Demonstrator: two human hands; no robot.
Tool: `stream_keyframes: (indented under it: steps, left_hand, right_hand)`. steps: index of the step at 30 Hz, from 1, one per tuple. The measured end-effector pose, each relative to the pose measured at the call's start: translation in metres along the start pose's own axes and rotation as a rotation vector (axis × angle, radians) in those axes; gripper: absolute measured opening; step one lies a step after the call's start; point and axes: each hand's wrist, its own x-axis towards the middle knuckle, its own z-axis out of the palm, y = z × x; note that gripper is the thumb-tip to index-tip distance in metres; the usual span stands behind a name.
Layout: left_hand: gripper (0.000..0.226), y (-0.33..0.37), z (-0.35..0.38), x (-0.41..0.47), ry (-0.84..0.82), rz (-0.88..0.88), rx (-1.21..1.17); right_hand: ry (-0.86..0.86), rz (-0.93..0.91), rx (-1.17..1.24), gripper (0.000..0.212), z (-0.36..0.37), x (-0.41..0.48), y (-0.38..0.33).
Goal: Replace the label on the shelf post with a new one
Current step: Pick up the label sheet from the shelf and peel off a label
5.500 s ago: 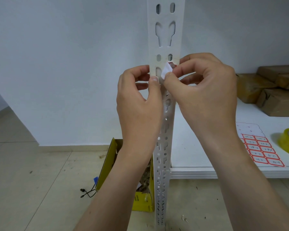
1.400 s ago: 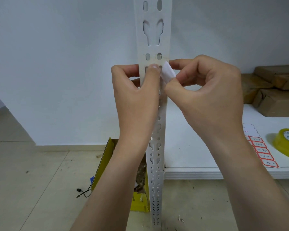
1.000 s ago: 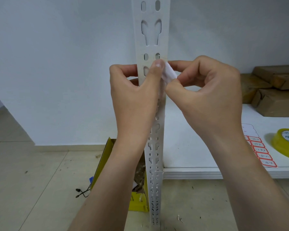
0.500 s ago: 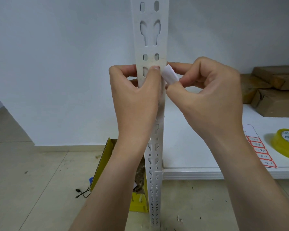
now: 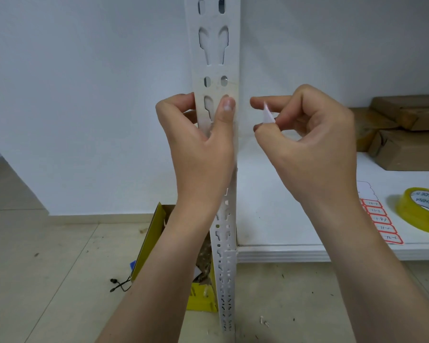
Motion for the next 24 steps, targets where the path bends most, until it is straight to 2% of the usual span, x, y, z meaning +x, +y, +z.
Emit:
stream_keyframes:
  steps: [4,8,10,12,15,17,20,24]
  left_hand:
    - [0.028,-0.002,0.003,-0.006,0.008,0.036,-0.028]
    - [0.029,-0.003,0.008,-0.018,0.079,0.033,0.012]
    - [0.040,-0.001,0.013,-0.028,0.182,0.120,0.194]
    - [0.048,0.004,0.017,-0.036,0.252,0.310,0.292]
    - [0.031,0.007,0.027,-0.048,0.124,0.609,0.250]
    - [0.022,0.002,0.037,-0.058,-0.085,0.653,0.202]
    - [0.029,-0.019,0.052,-0.072,-0.375,0.481,0.256]
    - [0.041,-0.051,0.065,-0.075,-0.567,0.051,0.493]
  right_hand:
    - [-0.042,0.070,-0.091,0.012,-0.009,-0.003,0.020]
    - [-0.105,0.129,-0.232,0.019,-0.018,-0.012,0.038]
    - [-0.140,0.188,-0.293,0.024,-0.024,-0.017,0.048]
    - [-0.209,0.270,-0.352,0.022,-0.032,-0.023,0.060]
    - [-0.315,0.354,-0.427,0.014,-0.046,-0.031,0.077]
    - [-0.362,0.369,-0.485,0.011,-0.055,-0.035,0.088]
    - [-0.405,0.409,-0.565,0.007,-0.068,-0.044,0.110]
    - [-0.529,0.423,-0.736,0.016,-0.079,-0.064,0.142]
